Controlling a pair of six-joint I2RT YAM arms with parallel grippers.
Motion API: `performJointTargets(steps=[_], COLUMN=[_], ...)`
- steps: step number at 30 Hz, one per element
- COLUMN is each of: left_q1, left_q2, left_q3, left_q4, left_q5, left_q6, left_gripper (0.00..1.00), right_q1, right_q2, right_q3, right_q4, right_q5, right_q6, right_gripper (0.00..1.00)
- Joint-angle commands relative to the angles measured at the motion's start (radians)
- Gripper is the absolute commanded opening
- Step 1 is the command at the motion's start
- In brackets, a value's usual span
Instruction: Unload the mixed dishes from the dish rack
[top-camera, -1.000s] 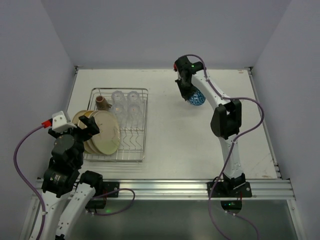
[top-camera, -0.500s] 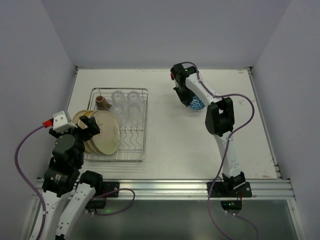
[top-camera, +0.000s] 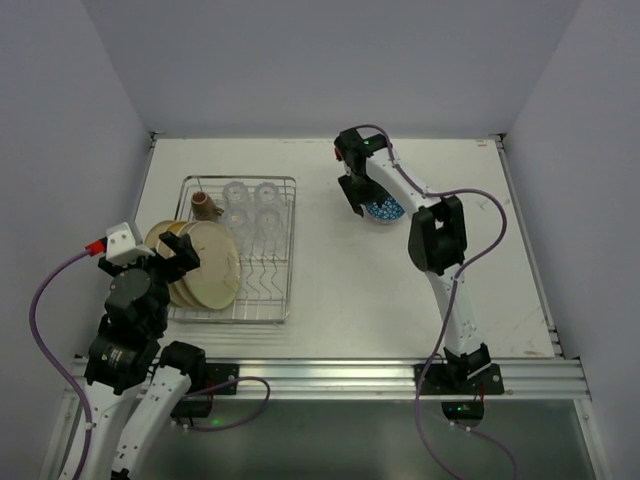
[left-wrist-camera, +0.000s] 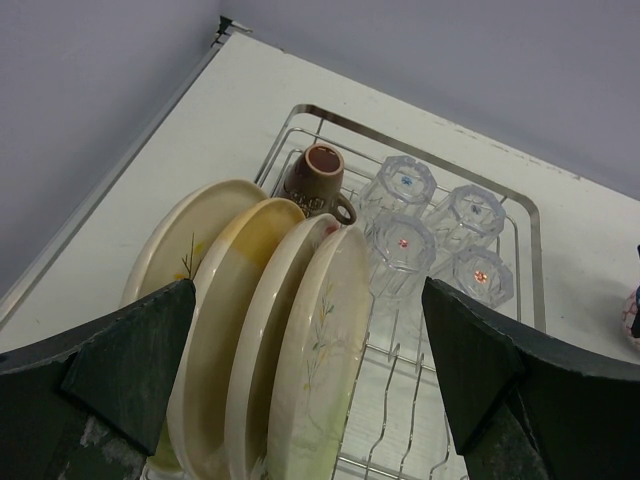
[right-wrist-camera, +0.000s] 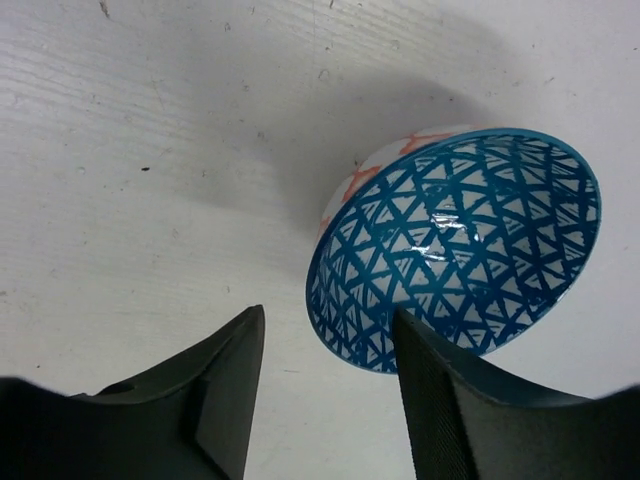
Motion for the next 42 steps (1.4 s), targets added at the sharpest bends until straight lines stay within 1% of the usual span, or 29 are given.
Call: performJointTargets(steps=[1,2,3,4,5,6,7,8,9,10,11,12,13,14,15,16,17,18,21,23,27,30,33,37,42], left_q1=[-0.006,-0.006,-0.006,-0.006,-0.006,-0.005,-0.005,-0.006,-0.005,-0.006,-0.005,-0.005,-0.005,-0.005,-0.005,-0.005,-0.005,-0.005,-0.005,-0.005,-0.006,-0.006,-0.008,-0.008,-0.009], left_q2=[0.009,0.015,0.029,0.040,0.073,0.096,0.124,0.177,0.199,0.219,0.250,0.264,0.285,0.335,0.363,0.391,0.440,0.460,0.524,0.546,0.568,0.563,0.564,0.592,0.632], left_q3=[0.013,0.016,0.026,0.032,0.061,0.081,0.109,0.162,0.187,0.209,0.250,0.264,0.281,0.322,0.341,0.354,0.370,0.373,0.367,0.349,0.330,0.329,0.327,0.312,0.315], left_q4=[0.042,0.030,0.025,0.018,-0.008,-0.031,-0.061,-0.123,-0.151,-0.176,-0.179,-0.177,-0.190,-0.214,-0.237,-0.265,-0.277,-0.286,-0.311,-0.318,-0.338,-0.343,-0.345,-0.340,-0.355], left_q5=[-0.007,-0.012,-0.022,-0.026,-0.032,-0.048,-0.061,-0.070,-0.070,-0.064,-0.050,0.014,0.046,0.059,0.068,0.082,0.102,0.134,0.174,0.180,0.166,0.168,0.165,0.194,0.174], left_q6=[0.007,0.004,0.001,-0.005,-0.025,-0.039,-0.054,-0.083,-0.093,-0.087,-0.075,-0.044,0.003,0.005,0.011,0.037,0.048,0.056,0.073,0.071,0.073,0.074,0.079,0.079,0.067], left_gripper=[1.00,1.00,1.00,1.00,1.00,1.00,1.00,1.00,1.00,1.00,1.00,1.00,1.00,1.00,1.00,1.00,1.00,1.00,1.00,1.00,0.92,0.89,0.86,0.83,0.81], right_q1=[0.003,0.003,0.003,0.003,0.003,0.001,0.001,0.001,-0.002,-0.002,0.000,0.000,0.000,-0.002,0.000,0.000,0.000,-0.002,0.000,-0.002,0.000,0.000,0.000,0.000,0.000], right_q2=[-0.198,-0.233,-0.273,-0.366,-0.418,-0.475,-0.535,-0.663,-0.731,-0.800,-0.945,-1.017,-1.087,-1.221,-1.284,-1.342,-1.446,-1.488,-1.575,-1.594,-1.635,-1.639,-1.620,-1.603,-1.619], right_q3=[-0.027,-0.047,-0.102,-0.136,-0.179,-0.275,-0.328,-0.386,-0.506,-0.568,-0.645,-0.788,-0.858,-0.932,-1.060,-1.114,-1.165,-1.235,-1.279,-1.291,-1.340,-1.354,-1.344,-1.333,-1.330], right_q4=[0.020,0.046,0.065,0.084,0.139,0.176,0.215,0.302,0.354,0.467,0.533,0.599,0.722,0.777,0.827,0.906,0.931,0.950,0.921,0.878,0.841,0.827,0.813,0.803,0.793], right_q5=[-0.026,-0.050,-0.059,-0.067,-0.079,-0.090,-0.108,-0.163,-0.184,-0.196,-0.210,-0.236,-0.236,-0.268,-0.321,-0.335,-0.333,-0.337,-0.403,-0.414,-0.406,-0.400,-0.426,-0.449,-0.454], right_q6=[0.000,0.006,0.011,0.014,0.023,0.031,0.038,0.055,0.070,0.107,0.123,0.141,0.165,0.173,0.182,0.204,0.233,0.256,0.293,0.308,0.319,0.310,0.301,0.288,0.276], right_gripper=[0.57,0.63,0.67,0.73,0.93,0.99,0.99,0.99,0.99,0.99,0.99,0.99,0.99,0.99,0.99,0.99,0.99,0.99,0.99,0.99,0.99,0.98,0.96,0.94,0.93])
